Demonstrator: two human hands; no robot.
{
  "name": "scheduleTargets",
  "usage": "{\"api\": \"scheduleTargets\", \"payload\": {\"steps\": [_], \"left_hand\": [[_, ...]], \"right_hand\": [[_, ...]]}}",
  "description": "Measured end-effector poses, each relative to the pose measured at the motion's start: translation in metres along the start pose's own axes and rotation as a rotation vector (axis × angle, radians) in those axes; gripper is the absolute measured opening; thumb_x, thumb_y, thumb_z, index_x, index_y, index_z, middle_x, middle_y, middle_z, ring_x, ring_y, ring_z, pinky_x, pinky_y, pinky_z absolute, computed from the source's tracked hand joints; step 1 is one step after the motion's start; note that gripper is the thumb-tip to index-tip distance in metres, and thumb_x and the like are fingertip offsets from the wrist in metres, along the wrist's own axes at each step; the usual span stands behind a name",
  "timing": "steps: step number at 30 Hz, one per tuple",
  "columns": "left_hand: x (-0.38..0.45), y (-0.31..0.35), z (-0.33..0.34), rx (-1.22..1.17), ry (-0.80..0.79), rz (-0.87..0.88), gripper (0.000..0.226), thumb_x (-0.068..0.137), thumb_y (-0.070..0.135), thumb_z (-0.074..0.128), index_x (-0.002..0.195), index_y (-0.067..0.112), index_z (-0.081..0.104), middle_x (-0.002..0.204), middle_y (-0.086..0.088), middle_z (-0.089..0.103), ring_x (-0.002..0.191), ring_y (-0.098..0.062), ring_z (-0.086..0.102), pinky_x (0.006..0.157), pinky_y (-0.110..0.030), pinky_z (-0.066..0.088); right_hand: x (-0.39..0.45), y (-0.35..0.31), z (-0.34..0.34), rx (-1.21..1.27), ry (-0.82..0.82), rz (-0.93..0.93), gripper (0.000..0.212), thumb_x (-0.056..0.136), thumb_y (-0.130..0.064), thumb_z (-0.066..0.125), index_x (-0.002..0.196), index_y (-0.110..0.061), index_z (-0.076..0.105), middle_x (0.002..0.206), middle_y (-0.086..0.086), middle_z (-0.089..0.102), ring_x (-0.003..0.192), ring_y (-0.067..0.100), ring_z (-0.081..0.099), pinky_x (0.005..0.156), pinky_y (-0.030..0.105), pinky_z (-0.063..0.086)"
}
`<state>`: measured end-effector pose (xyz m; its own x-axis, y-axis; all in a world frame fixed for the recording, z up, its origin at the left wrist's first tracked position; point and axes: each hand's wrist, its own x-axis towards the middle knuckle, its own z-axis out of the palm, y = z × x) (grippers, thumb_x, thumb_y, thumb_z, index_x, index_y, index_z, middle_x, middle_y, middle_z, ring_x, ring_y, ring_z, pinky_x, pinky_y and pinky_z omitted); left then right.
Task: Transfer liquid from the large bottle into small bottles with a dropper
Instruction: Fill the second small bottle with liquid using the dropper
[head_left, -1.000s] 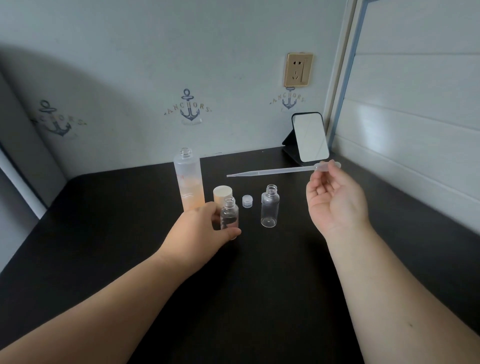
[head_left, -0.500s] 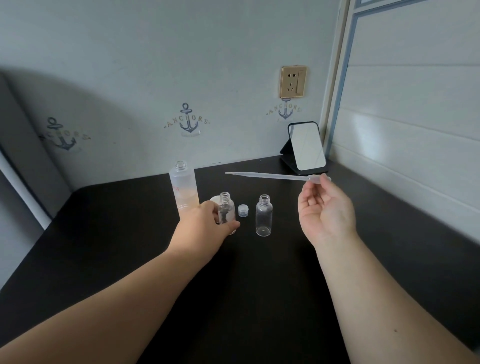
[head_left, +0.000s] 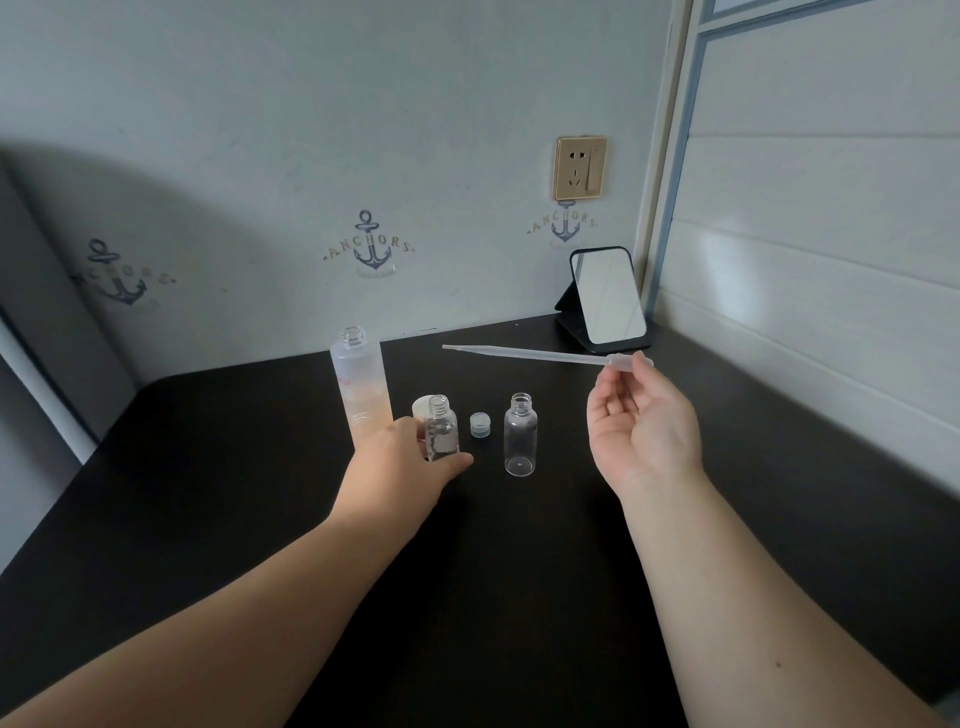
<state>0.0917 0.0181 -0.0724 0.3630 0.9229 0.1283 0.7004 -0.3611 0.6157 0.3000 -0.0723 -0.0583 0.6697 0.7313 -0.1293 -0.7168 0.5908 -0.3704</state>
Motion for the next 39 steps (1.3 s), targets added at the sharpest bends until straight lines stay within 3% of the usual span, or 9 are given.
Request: {"api": "scheduleTargets", "payload": {"steps": [4,8,10,13,16,22,30,33,39], "left_hand": [[-0.007,-0.001,-0.005,0.004,-0.003,-0.023,0.051,0.08,0.054,0.078,0.116,0.021,0.062,0.107,0.009,0.069,0.081,-0.015,0.071,0.081,-0.038,0.06],[-0.025,-0.003,-0.014,0.083,0.08,-0.017,0.031,0.079,0.061,0.074,0.081,0.037,0.055,0.08,0.017,0.065,0.068,-0.004,0.066,0.066,-0.027,0.057],[-0.034,-0.001,-0.014,0.137,0.102,0.042,0.031,0.08,0.064,0.071,0.077,0.036,0.058,0.073,0.018,0.063,0.067,0.0,0.061,0.059,-0.018,0.049],[-0.038,0.009,-0.005,0.033,0.014,0.103,0.033,0.082,0.058,0.074,0.099,0.031,0.067,0.085,0.016,0.066,0.075,-0.001,0.064,0.068,-0.024,0.057],[-0.028,0.028,0.012,0.03,-0.076,0.144,0.055,0.086,0.052,0.073,0.13,0.02,0.061,0.11,0.011,0.068,0.092,-0.004,0.066,0.083,-0.028,0.06],[-0.006,0.049,0.038,0.098,-0.068,0.067,0.071,0.087,0.059,0.068,0.14,0.014,0.052,0.119,0.001,0.068,0.101,-0.012,0.067,0.077,-0.023,0.052],[0.0,0.055,0.048,0.069,-0.06,0.076,0.048,0.087,0.053,0.071,0.118,0.021,0.055,0.093,0.01,0.057,0.078,-0.005,0.055,0.065,-0.022,0.044],[-0.006,0.052,0.043,0.053,-0.095,0.125,0.038,0.09,0.047,0.07,0.116,0.024,0.057,0.098,0.011,0.061,0.083,-0.004,0.059,0.07,-0.021,0.05],[-0.029,0.024,0.006,0.008,-0.111,0.219,0.022,0.084,0.043,0.076,0.089,0.038,0.054,0.086,0.022,0.06,0.079,0.007,0.059,0.057,-0.008,0.038]], "right_hand": [[0.0,0.0,0.0,0.0,0.007,0.003,0.004,0.092,-0.006,0.069,0.096,-0.005,0.068,0.077,0.007,0.073,0.065,0.016,0.07,0.061,0.022,0.055],[-0.001,0.0,0.0,0.006,0.019,0.008,0.008,0.092,-0.006,0.069,0.099,-0.005,0.067,0.077,0.008,0.073,0.065,0.016,0.07,0.06,0.021,0.054],[-0.001,0.0,0.0,0.013,0.025,0.01,0.009,0.091,-0.005,0.07,0.1,-0.004,0.068,0.078,0.008,0.073,0.065,0.016,0.07,0.06,0.022,0.055],[-0.001,0.001,0.001,0.018,0.037,0.012,0.01,0.091,-0.005,0.07,0.101,-0.004,0.068,0.078,0.009,0.074,0.066,0.017,0.071,0.061,0.023,0.056],[-0.002,0.001,0.001,0.017,0.046,0.014,0.007,0.092,-0.006,0.069,0.098,-0.003,0.068,0.077,0.009,0.074,0.064,0.016,0.07,0.06,0.022,0.055],[-0.001,0.0,0.001,0.037,0.063,0.011,0.005,0.09,-0.005,0.071,0.095,-0.003,0.07,0.075,0.009,0.075,0.063,0.017,0.071,0.059,0.023,0.056],[-0.001,0.0,-0.001,0.022,0.052,0.019,0.01,0.091,-0.006,0.07,0.101,-0.003,0.069,0.08,0.01,0.075,0.065,0.017,0.071,0.059,0.023,0.056],[-0.001,0.001,0.0,0.007,0.056,0.02,0.006,0.091,-0.006,0.069,0.098,-0.003,0.07,0.079,0.01,0.075,0.064,0.017,0.071,0.059,0.023,0.055],[-0.003,0.003,0.001,-0.014,0.051,0.026,0.004,0.091,-0.005,0.07,0.094,-0.003,0.07,0.078,0.01,0.075,0.065,0.017,0.071,0.059,0.023,0.055]]}}
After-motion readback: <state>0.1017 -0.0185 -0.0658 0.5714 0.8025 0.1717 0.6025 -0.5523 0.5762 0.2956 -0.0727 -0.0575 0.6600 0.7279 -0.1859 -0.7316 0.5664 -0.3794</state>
